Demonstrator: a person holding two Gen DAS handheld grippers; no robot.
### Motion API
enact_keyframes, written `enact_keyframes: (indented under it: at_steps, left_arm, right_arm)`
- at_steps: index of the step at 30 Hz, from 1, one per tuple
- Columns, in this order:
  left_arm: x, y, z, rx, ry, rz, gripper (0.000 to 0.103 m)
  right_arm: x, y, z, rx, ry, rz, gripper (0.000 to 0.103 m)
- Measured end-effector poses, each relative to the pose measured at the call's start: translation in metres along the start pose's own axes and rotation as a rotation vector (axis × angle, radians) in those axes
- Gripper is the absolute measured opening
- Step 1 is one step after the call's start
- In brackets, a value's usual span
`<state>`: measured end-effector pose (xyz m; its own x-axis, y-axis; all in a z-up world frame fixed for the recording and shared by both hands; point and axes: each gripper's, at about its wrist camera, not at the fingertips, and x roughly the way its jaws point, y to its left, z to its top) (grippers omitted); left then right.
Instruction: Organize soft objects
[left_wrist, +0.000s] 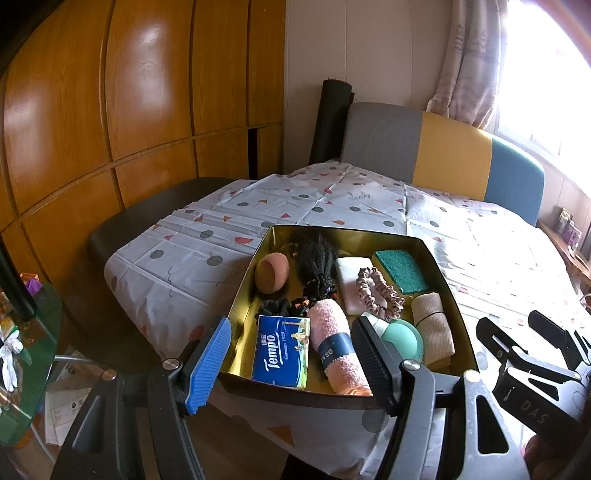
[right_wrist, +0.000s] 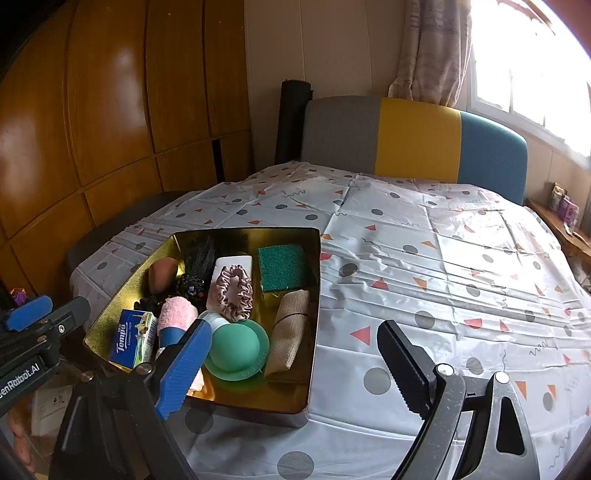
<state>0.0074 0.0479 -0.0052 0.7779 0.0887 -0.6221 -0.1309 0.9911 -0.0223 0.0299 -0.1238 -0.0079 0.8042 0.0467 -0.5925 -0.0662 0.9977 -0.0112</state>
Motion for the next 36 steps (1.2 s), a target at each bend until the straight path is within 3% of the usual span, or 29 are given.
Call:
enact_keyframes:
  at_steps: [36]
  left_arm:
    - [0.0016,0.0016,-0.0024,-0.005,0.015,0.008,0.069]
  right_arm:
    - [0.0007,-0.0016,-0.0026,0.014,0.003,-0.001,0.092]
